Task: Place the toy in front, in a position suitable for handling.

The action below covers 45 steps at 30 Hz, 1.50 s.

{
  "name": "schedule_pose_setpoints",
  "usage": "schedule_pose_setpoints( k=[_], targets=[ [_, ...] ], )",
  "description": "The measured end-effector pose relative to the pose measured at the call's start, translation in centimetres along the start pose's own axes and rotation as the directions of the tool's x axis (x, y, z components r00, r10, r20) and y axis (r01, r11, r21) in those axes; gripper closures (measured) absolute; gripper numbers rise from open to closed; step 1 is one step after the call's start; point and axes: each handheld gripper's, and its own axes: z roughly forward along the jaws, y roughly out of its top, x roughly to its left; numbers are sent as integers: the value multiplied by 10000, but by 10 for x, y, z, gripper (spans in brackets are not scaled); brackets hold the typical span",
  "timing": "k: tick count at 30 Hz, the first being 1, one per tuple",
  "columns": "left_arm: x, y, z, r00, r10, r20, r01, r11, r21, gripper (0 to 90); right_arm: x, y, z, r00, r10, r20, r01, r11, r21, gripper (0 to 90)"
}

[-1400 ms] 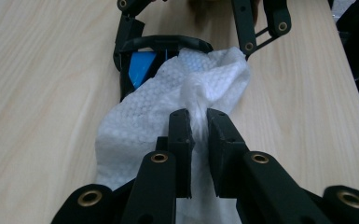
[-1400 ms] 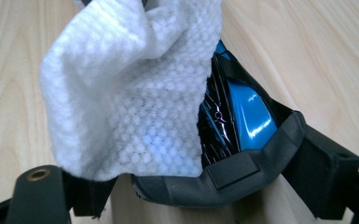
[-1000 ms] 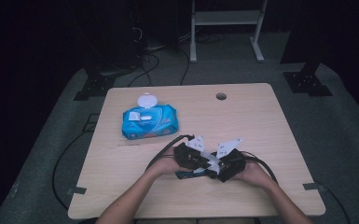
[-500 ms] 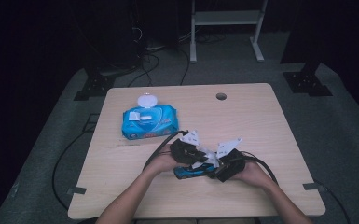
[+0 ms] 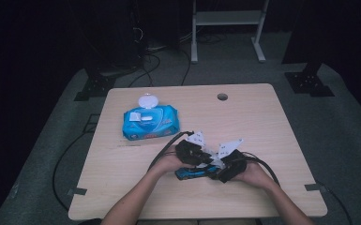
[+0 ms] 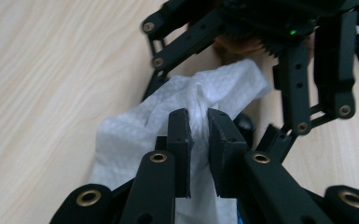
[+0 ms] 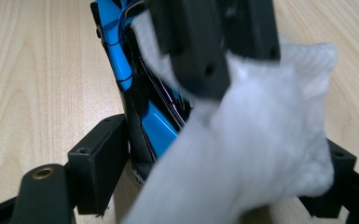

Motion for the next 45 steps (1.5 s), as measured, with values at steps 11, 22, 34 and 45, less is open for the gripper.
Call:
schedule_pose_setpoints(
  k=[11, 22, 34, 45],
  targets=[
    [-3, -28, -50, 9968, -514, -614, 464, 9957, -803, 794, -1, -1, -2, 9988, 479, -101, -479, 9989, 20, 191],
    [-10, -79, -74, 9913, -1009, -841, 1000, 9949, -150, 786, -15, 2, -30, 9860, 1577, -548, -1611, 9847, -663, 243],
    [-10, -83, -72, 9921, -916, -857, 887, 9954, -369, 782, -29, 1, -13, 9461, 2986, -1250, -3060, 9510, -438, 354],
    [-9, -84, -77, 9866, -1239, -1063, 1191, 9916, -497, 763, -26, 1, -14, 9476, 2874, -1394, -2982, 9523, -640, 493]
  ],
)
